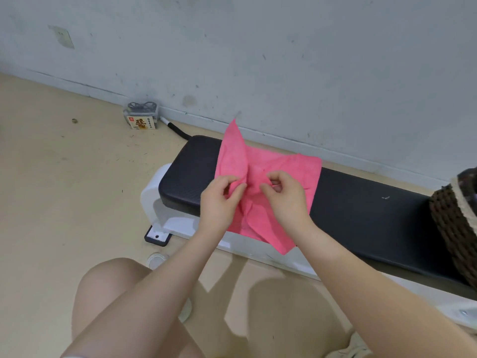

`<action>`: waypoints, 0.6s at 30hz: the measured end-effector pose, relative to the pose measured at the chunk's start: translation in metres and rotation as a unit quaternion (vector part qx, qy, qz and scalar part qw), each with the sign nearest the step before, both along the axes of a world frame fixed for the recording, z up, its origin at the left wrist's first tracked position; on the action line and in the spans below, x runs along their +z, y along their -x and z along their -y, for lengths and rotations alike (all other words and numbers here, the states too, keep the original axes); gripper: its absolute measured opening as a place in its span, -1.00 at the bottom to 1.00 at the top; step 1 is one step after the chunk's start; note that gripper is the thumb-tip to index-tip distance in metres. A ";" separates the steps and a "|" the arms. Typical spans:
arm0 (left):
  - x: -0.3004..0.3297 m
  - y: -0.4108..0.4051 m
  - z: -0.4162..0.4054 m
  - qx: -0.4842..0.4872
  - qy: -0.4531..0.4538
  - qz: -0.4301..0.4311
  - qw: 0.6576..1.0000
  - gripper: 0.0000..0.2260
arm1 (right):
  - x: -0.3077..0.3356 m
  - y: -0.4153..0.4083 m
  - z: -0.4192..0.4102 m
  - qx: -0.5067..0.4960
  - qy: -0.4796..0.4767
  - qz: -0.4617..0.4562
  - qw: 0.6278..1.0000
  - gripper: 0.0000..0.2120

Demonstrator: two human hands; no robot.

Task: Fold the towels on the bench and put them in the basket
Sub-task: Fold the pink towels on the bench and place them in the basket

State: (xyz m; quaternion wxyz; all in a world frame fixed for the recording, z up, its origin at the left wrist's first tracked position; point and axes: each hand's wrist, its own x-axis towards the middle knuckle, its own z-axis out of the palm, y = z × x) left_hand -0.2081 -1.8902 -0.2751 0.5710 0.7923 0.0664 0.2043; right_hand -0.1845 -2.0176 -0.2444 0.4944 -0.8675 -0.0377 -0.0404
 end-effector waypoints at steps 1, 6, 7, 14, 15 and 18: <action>0.004 0.001 0.012 -0.027 -0.010 0.019 0.999 -0.92 | 0.005 0.004 0.007 0.009 0.009 0.008 1.000 -0.90; 0.009 0.006 0.053 -0.076 -0.002 0.011 0.997 -0.89 | 0.015 0.019 0.042 -0.006 0.023 0.008 1.000 -0.82; 0.009 0.008 0.057 -0.083 -0.006 0.010 0.996 -0.88 | 0.014 0.021 0.048 -0.015 0.023 0.000 1.000 -0.82; 0.013 0.015 0.073 -0.036 0.041 -0.032 0.998 -0.88 | 0.010 0.035 0.065 -0.056 -0.078 -0.055 0.994 -0.85; 0.014 0.015 0.075 -0.038 0.040 -0.036 0.998 -0.85 | 0.012 0.038 0.064 -0.044 -0.100 -0.064 0.992 -0.83; 0.017 0.017 0.080 -0.068 0.061 -0.045 0.995 -0.79 | 0.018 0.042 0.060 -0.012 -0.149 -0.082 0.985 -0.83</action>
